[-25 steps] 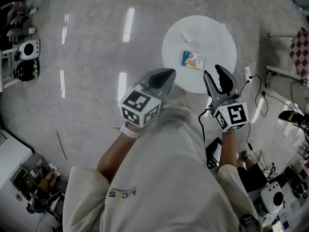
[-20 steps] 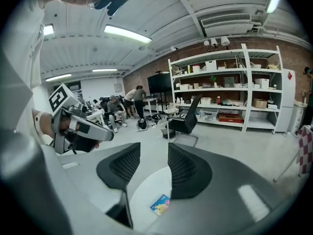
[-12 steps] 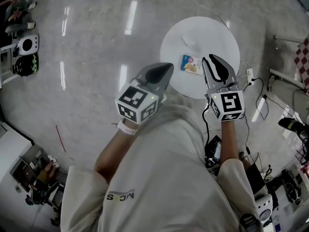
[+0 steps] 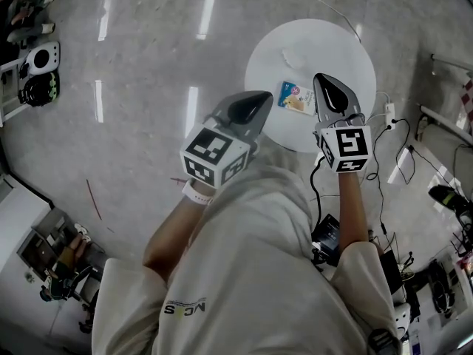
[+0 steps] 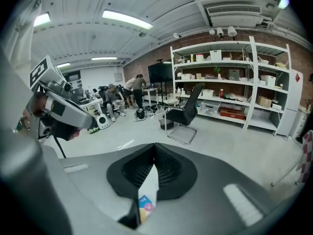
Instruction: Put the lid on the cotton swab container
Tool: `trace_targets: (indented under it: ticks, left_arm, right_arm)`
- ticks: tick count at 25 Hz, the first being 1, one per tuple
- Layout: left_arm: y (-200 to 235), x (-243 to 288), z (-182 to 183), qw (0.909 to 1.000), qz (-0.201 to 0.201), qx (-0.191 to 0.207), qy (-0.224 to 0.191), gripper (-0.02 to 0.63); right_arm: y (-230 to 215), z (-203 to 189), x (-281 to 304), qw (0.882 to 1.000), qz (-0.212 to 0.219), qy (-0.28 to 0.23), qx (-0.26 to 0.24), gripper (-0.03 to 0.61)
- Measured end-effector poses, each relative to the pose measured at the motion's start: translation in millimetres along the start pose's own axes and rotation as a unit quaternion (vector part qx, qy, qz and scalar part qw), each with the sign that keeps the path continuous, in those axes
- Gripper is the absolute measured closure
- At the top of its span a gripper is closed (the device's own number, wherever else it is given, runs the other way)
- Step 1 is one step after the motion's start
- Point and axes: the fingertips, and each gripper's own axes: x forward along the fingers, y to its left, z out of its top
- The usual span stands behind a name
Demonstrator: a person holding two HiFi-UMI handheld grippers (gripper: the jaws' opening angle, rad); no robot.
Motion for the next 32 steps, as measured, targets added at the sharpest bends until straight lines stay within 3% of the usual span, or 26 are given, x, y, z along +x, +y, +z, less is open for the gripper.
trace_targets:
  ticks: [16,22,32]
  left_arm:
    - [61,68,-40,0.9994,0.019,-0.021,0.022,0.615]
    - [73,79,-48,0.9993,0.023,-0.02,0.021,0.615]
    - [82,93,-63,0.9989,0.023,-0.032,0.024,0.615]
  right_arm:
    - [-11,-61,95,0.998,0.03,0.048,0.003,0.583]
    - [-18,-87,123,0.996,0.022,0.081,-0.021,0.583]
    - [-22,-129,153,0.993,0.02,0.116,-0.02,0.583]
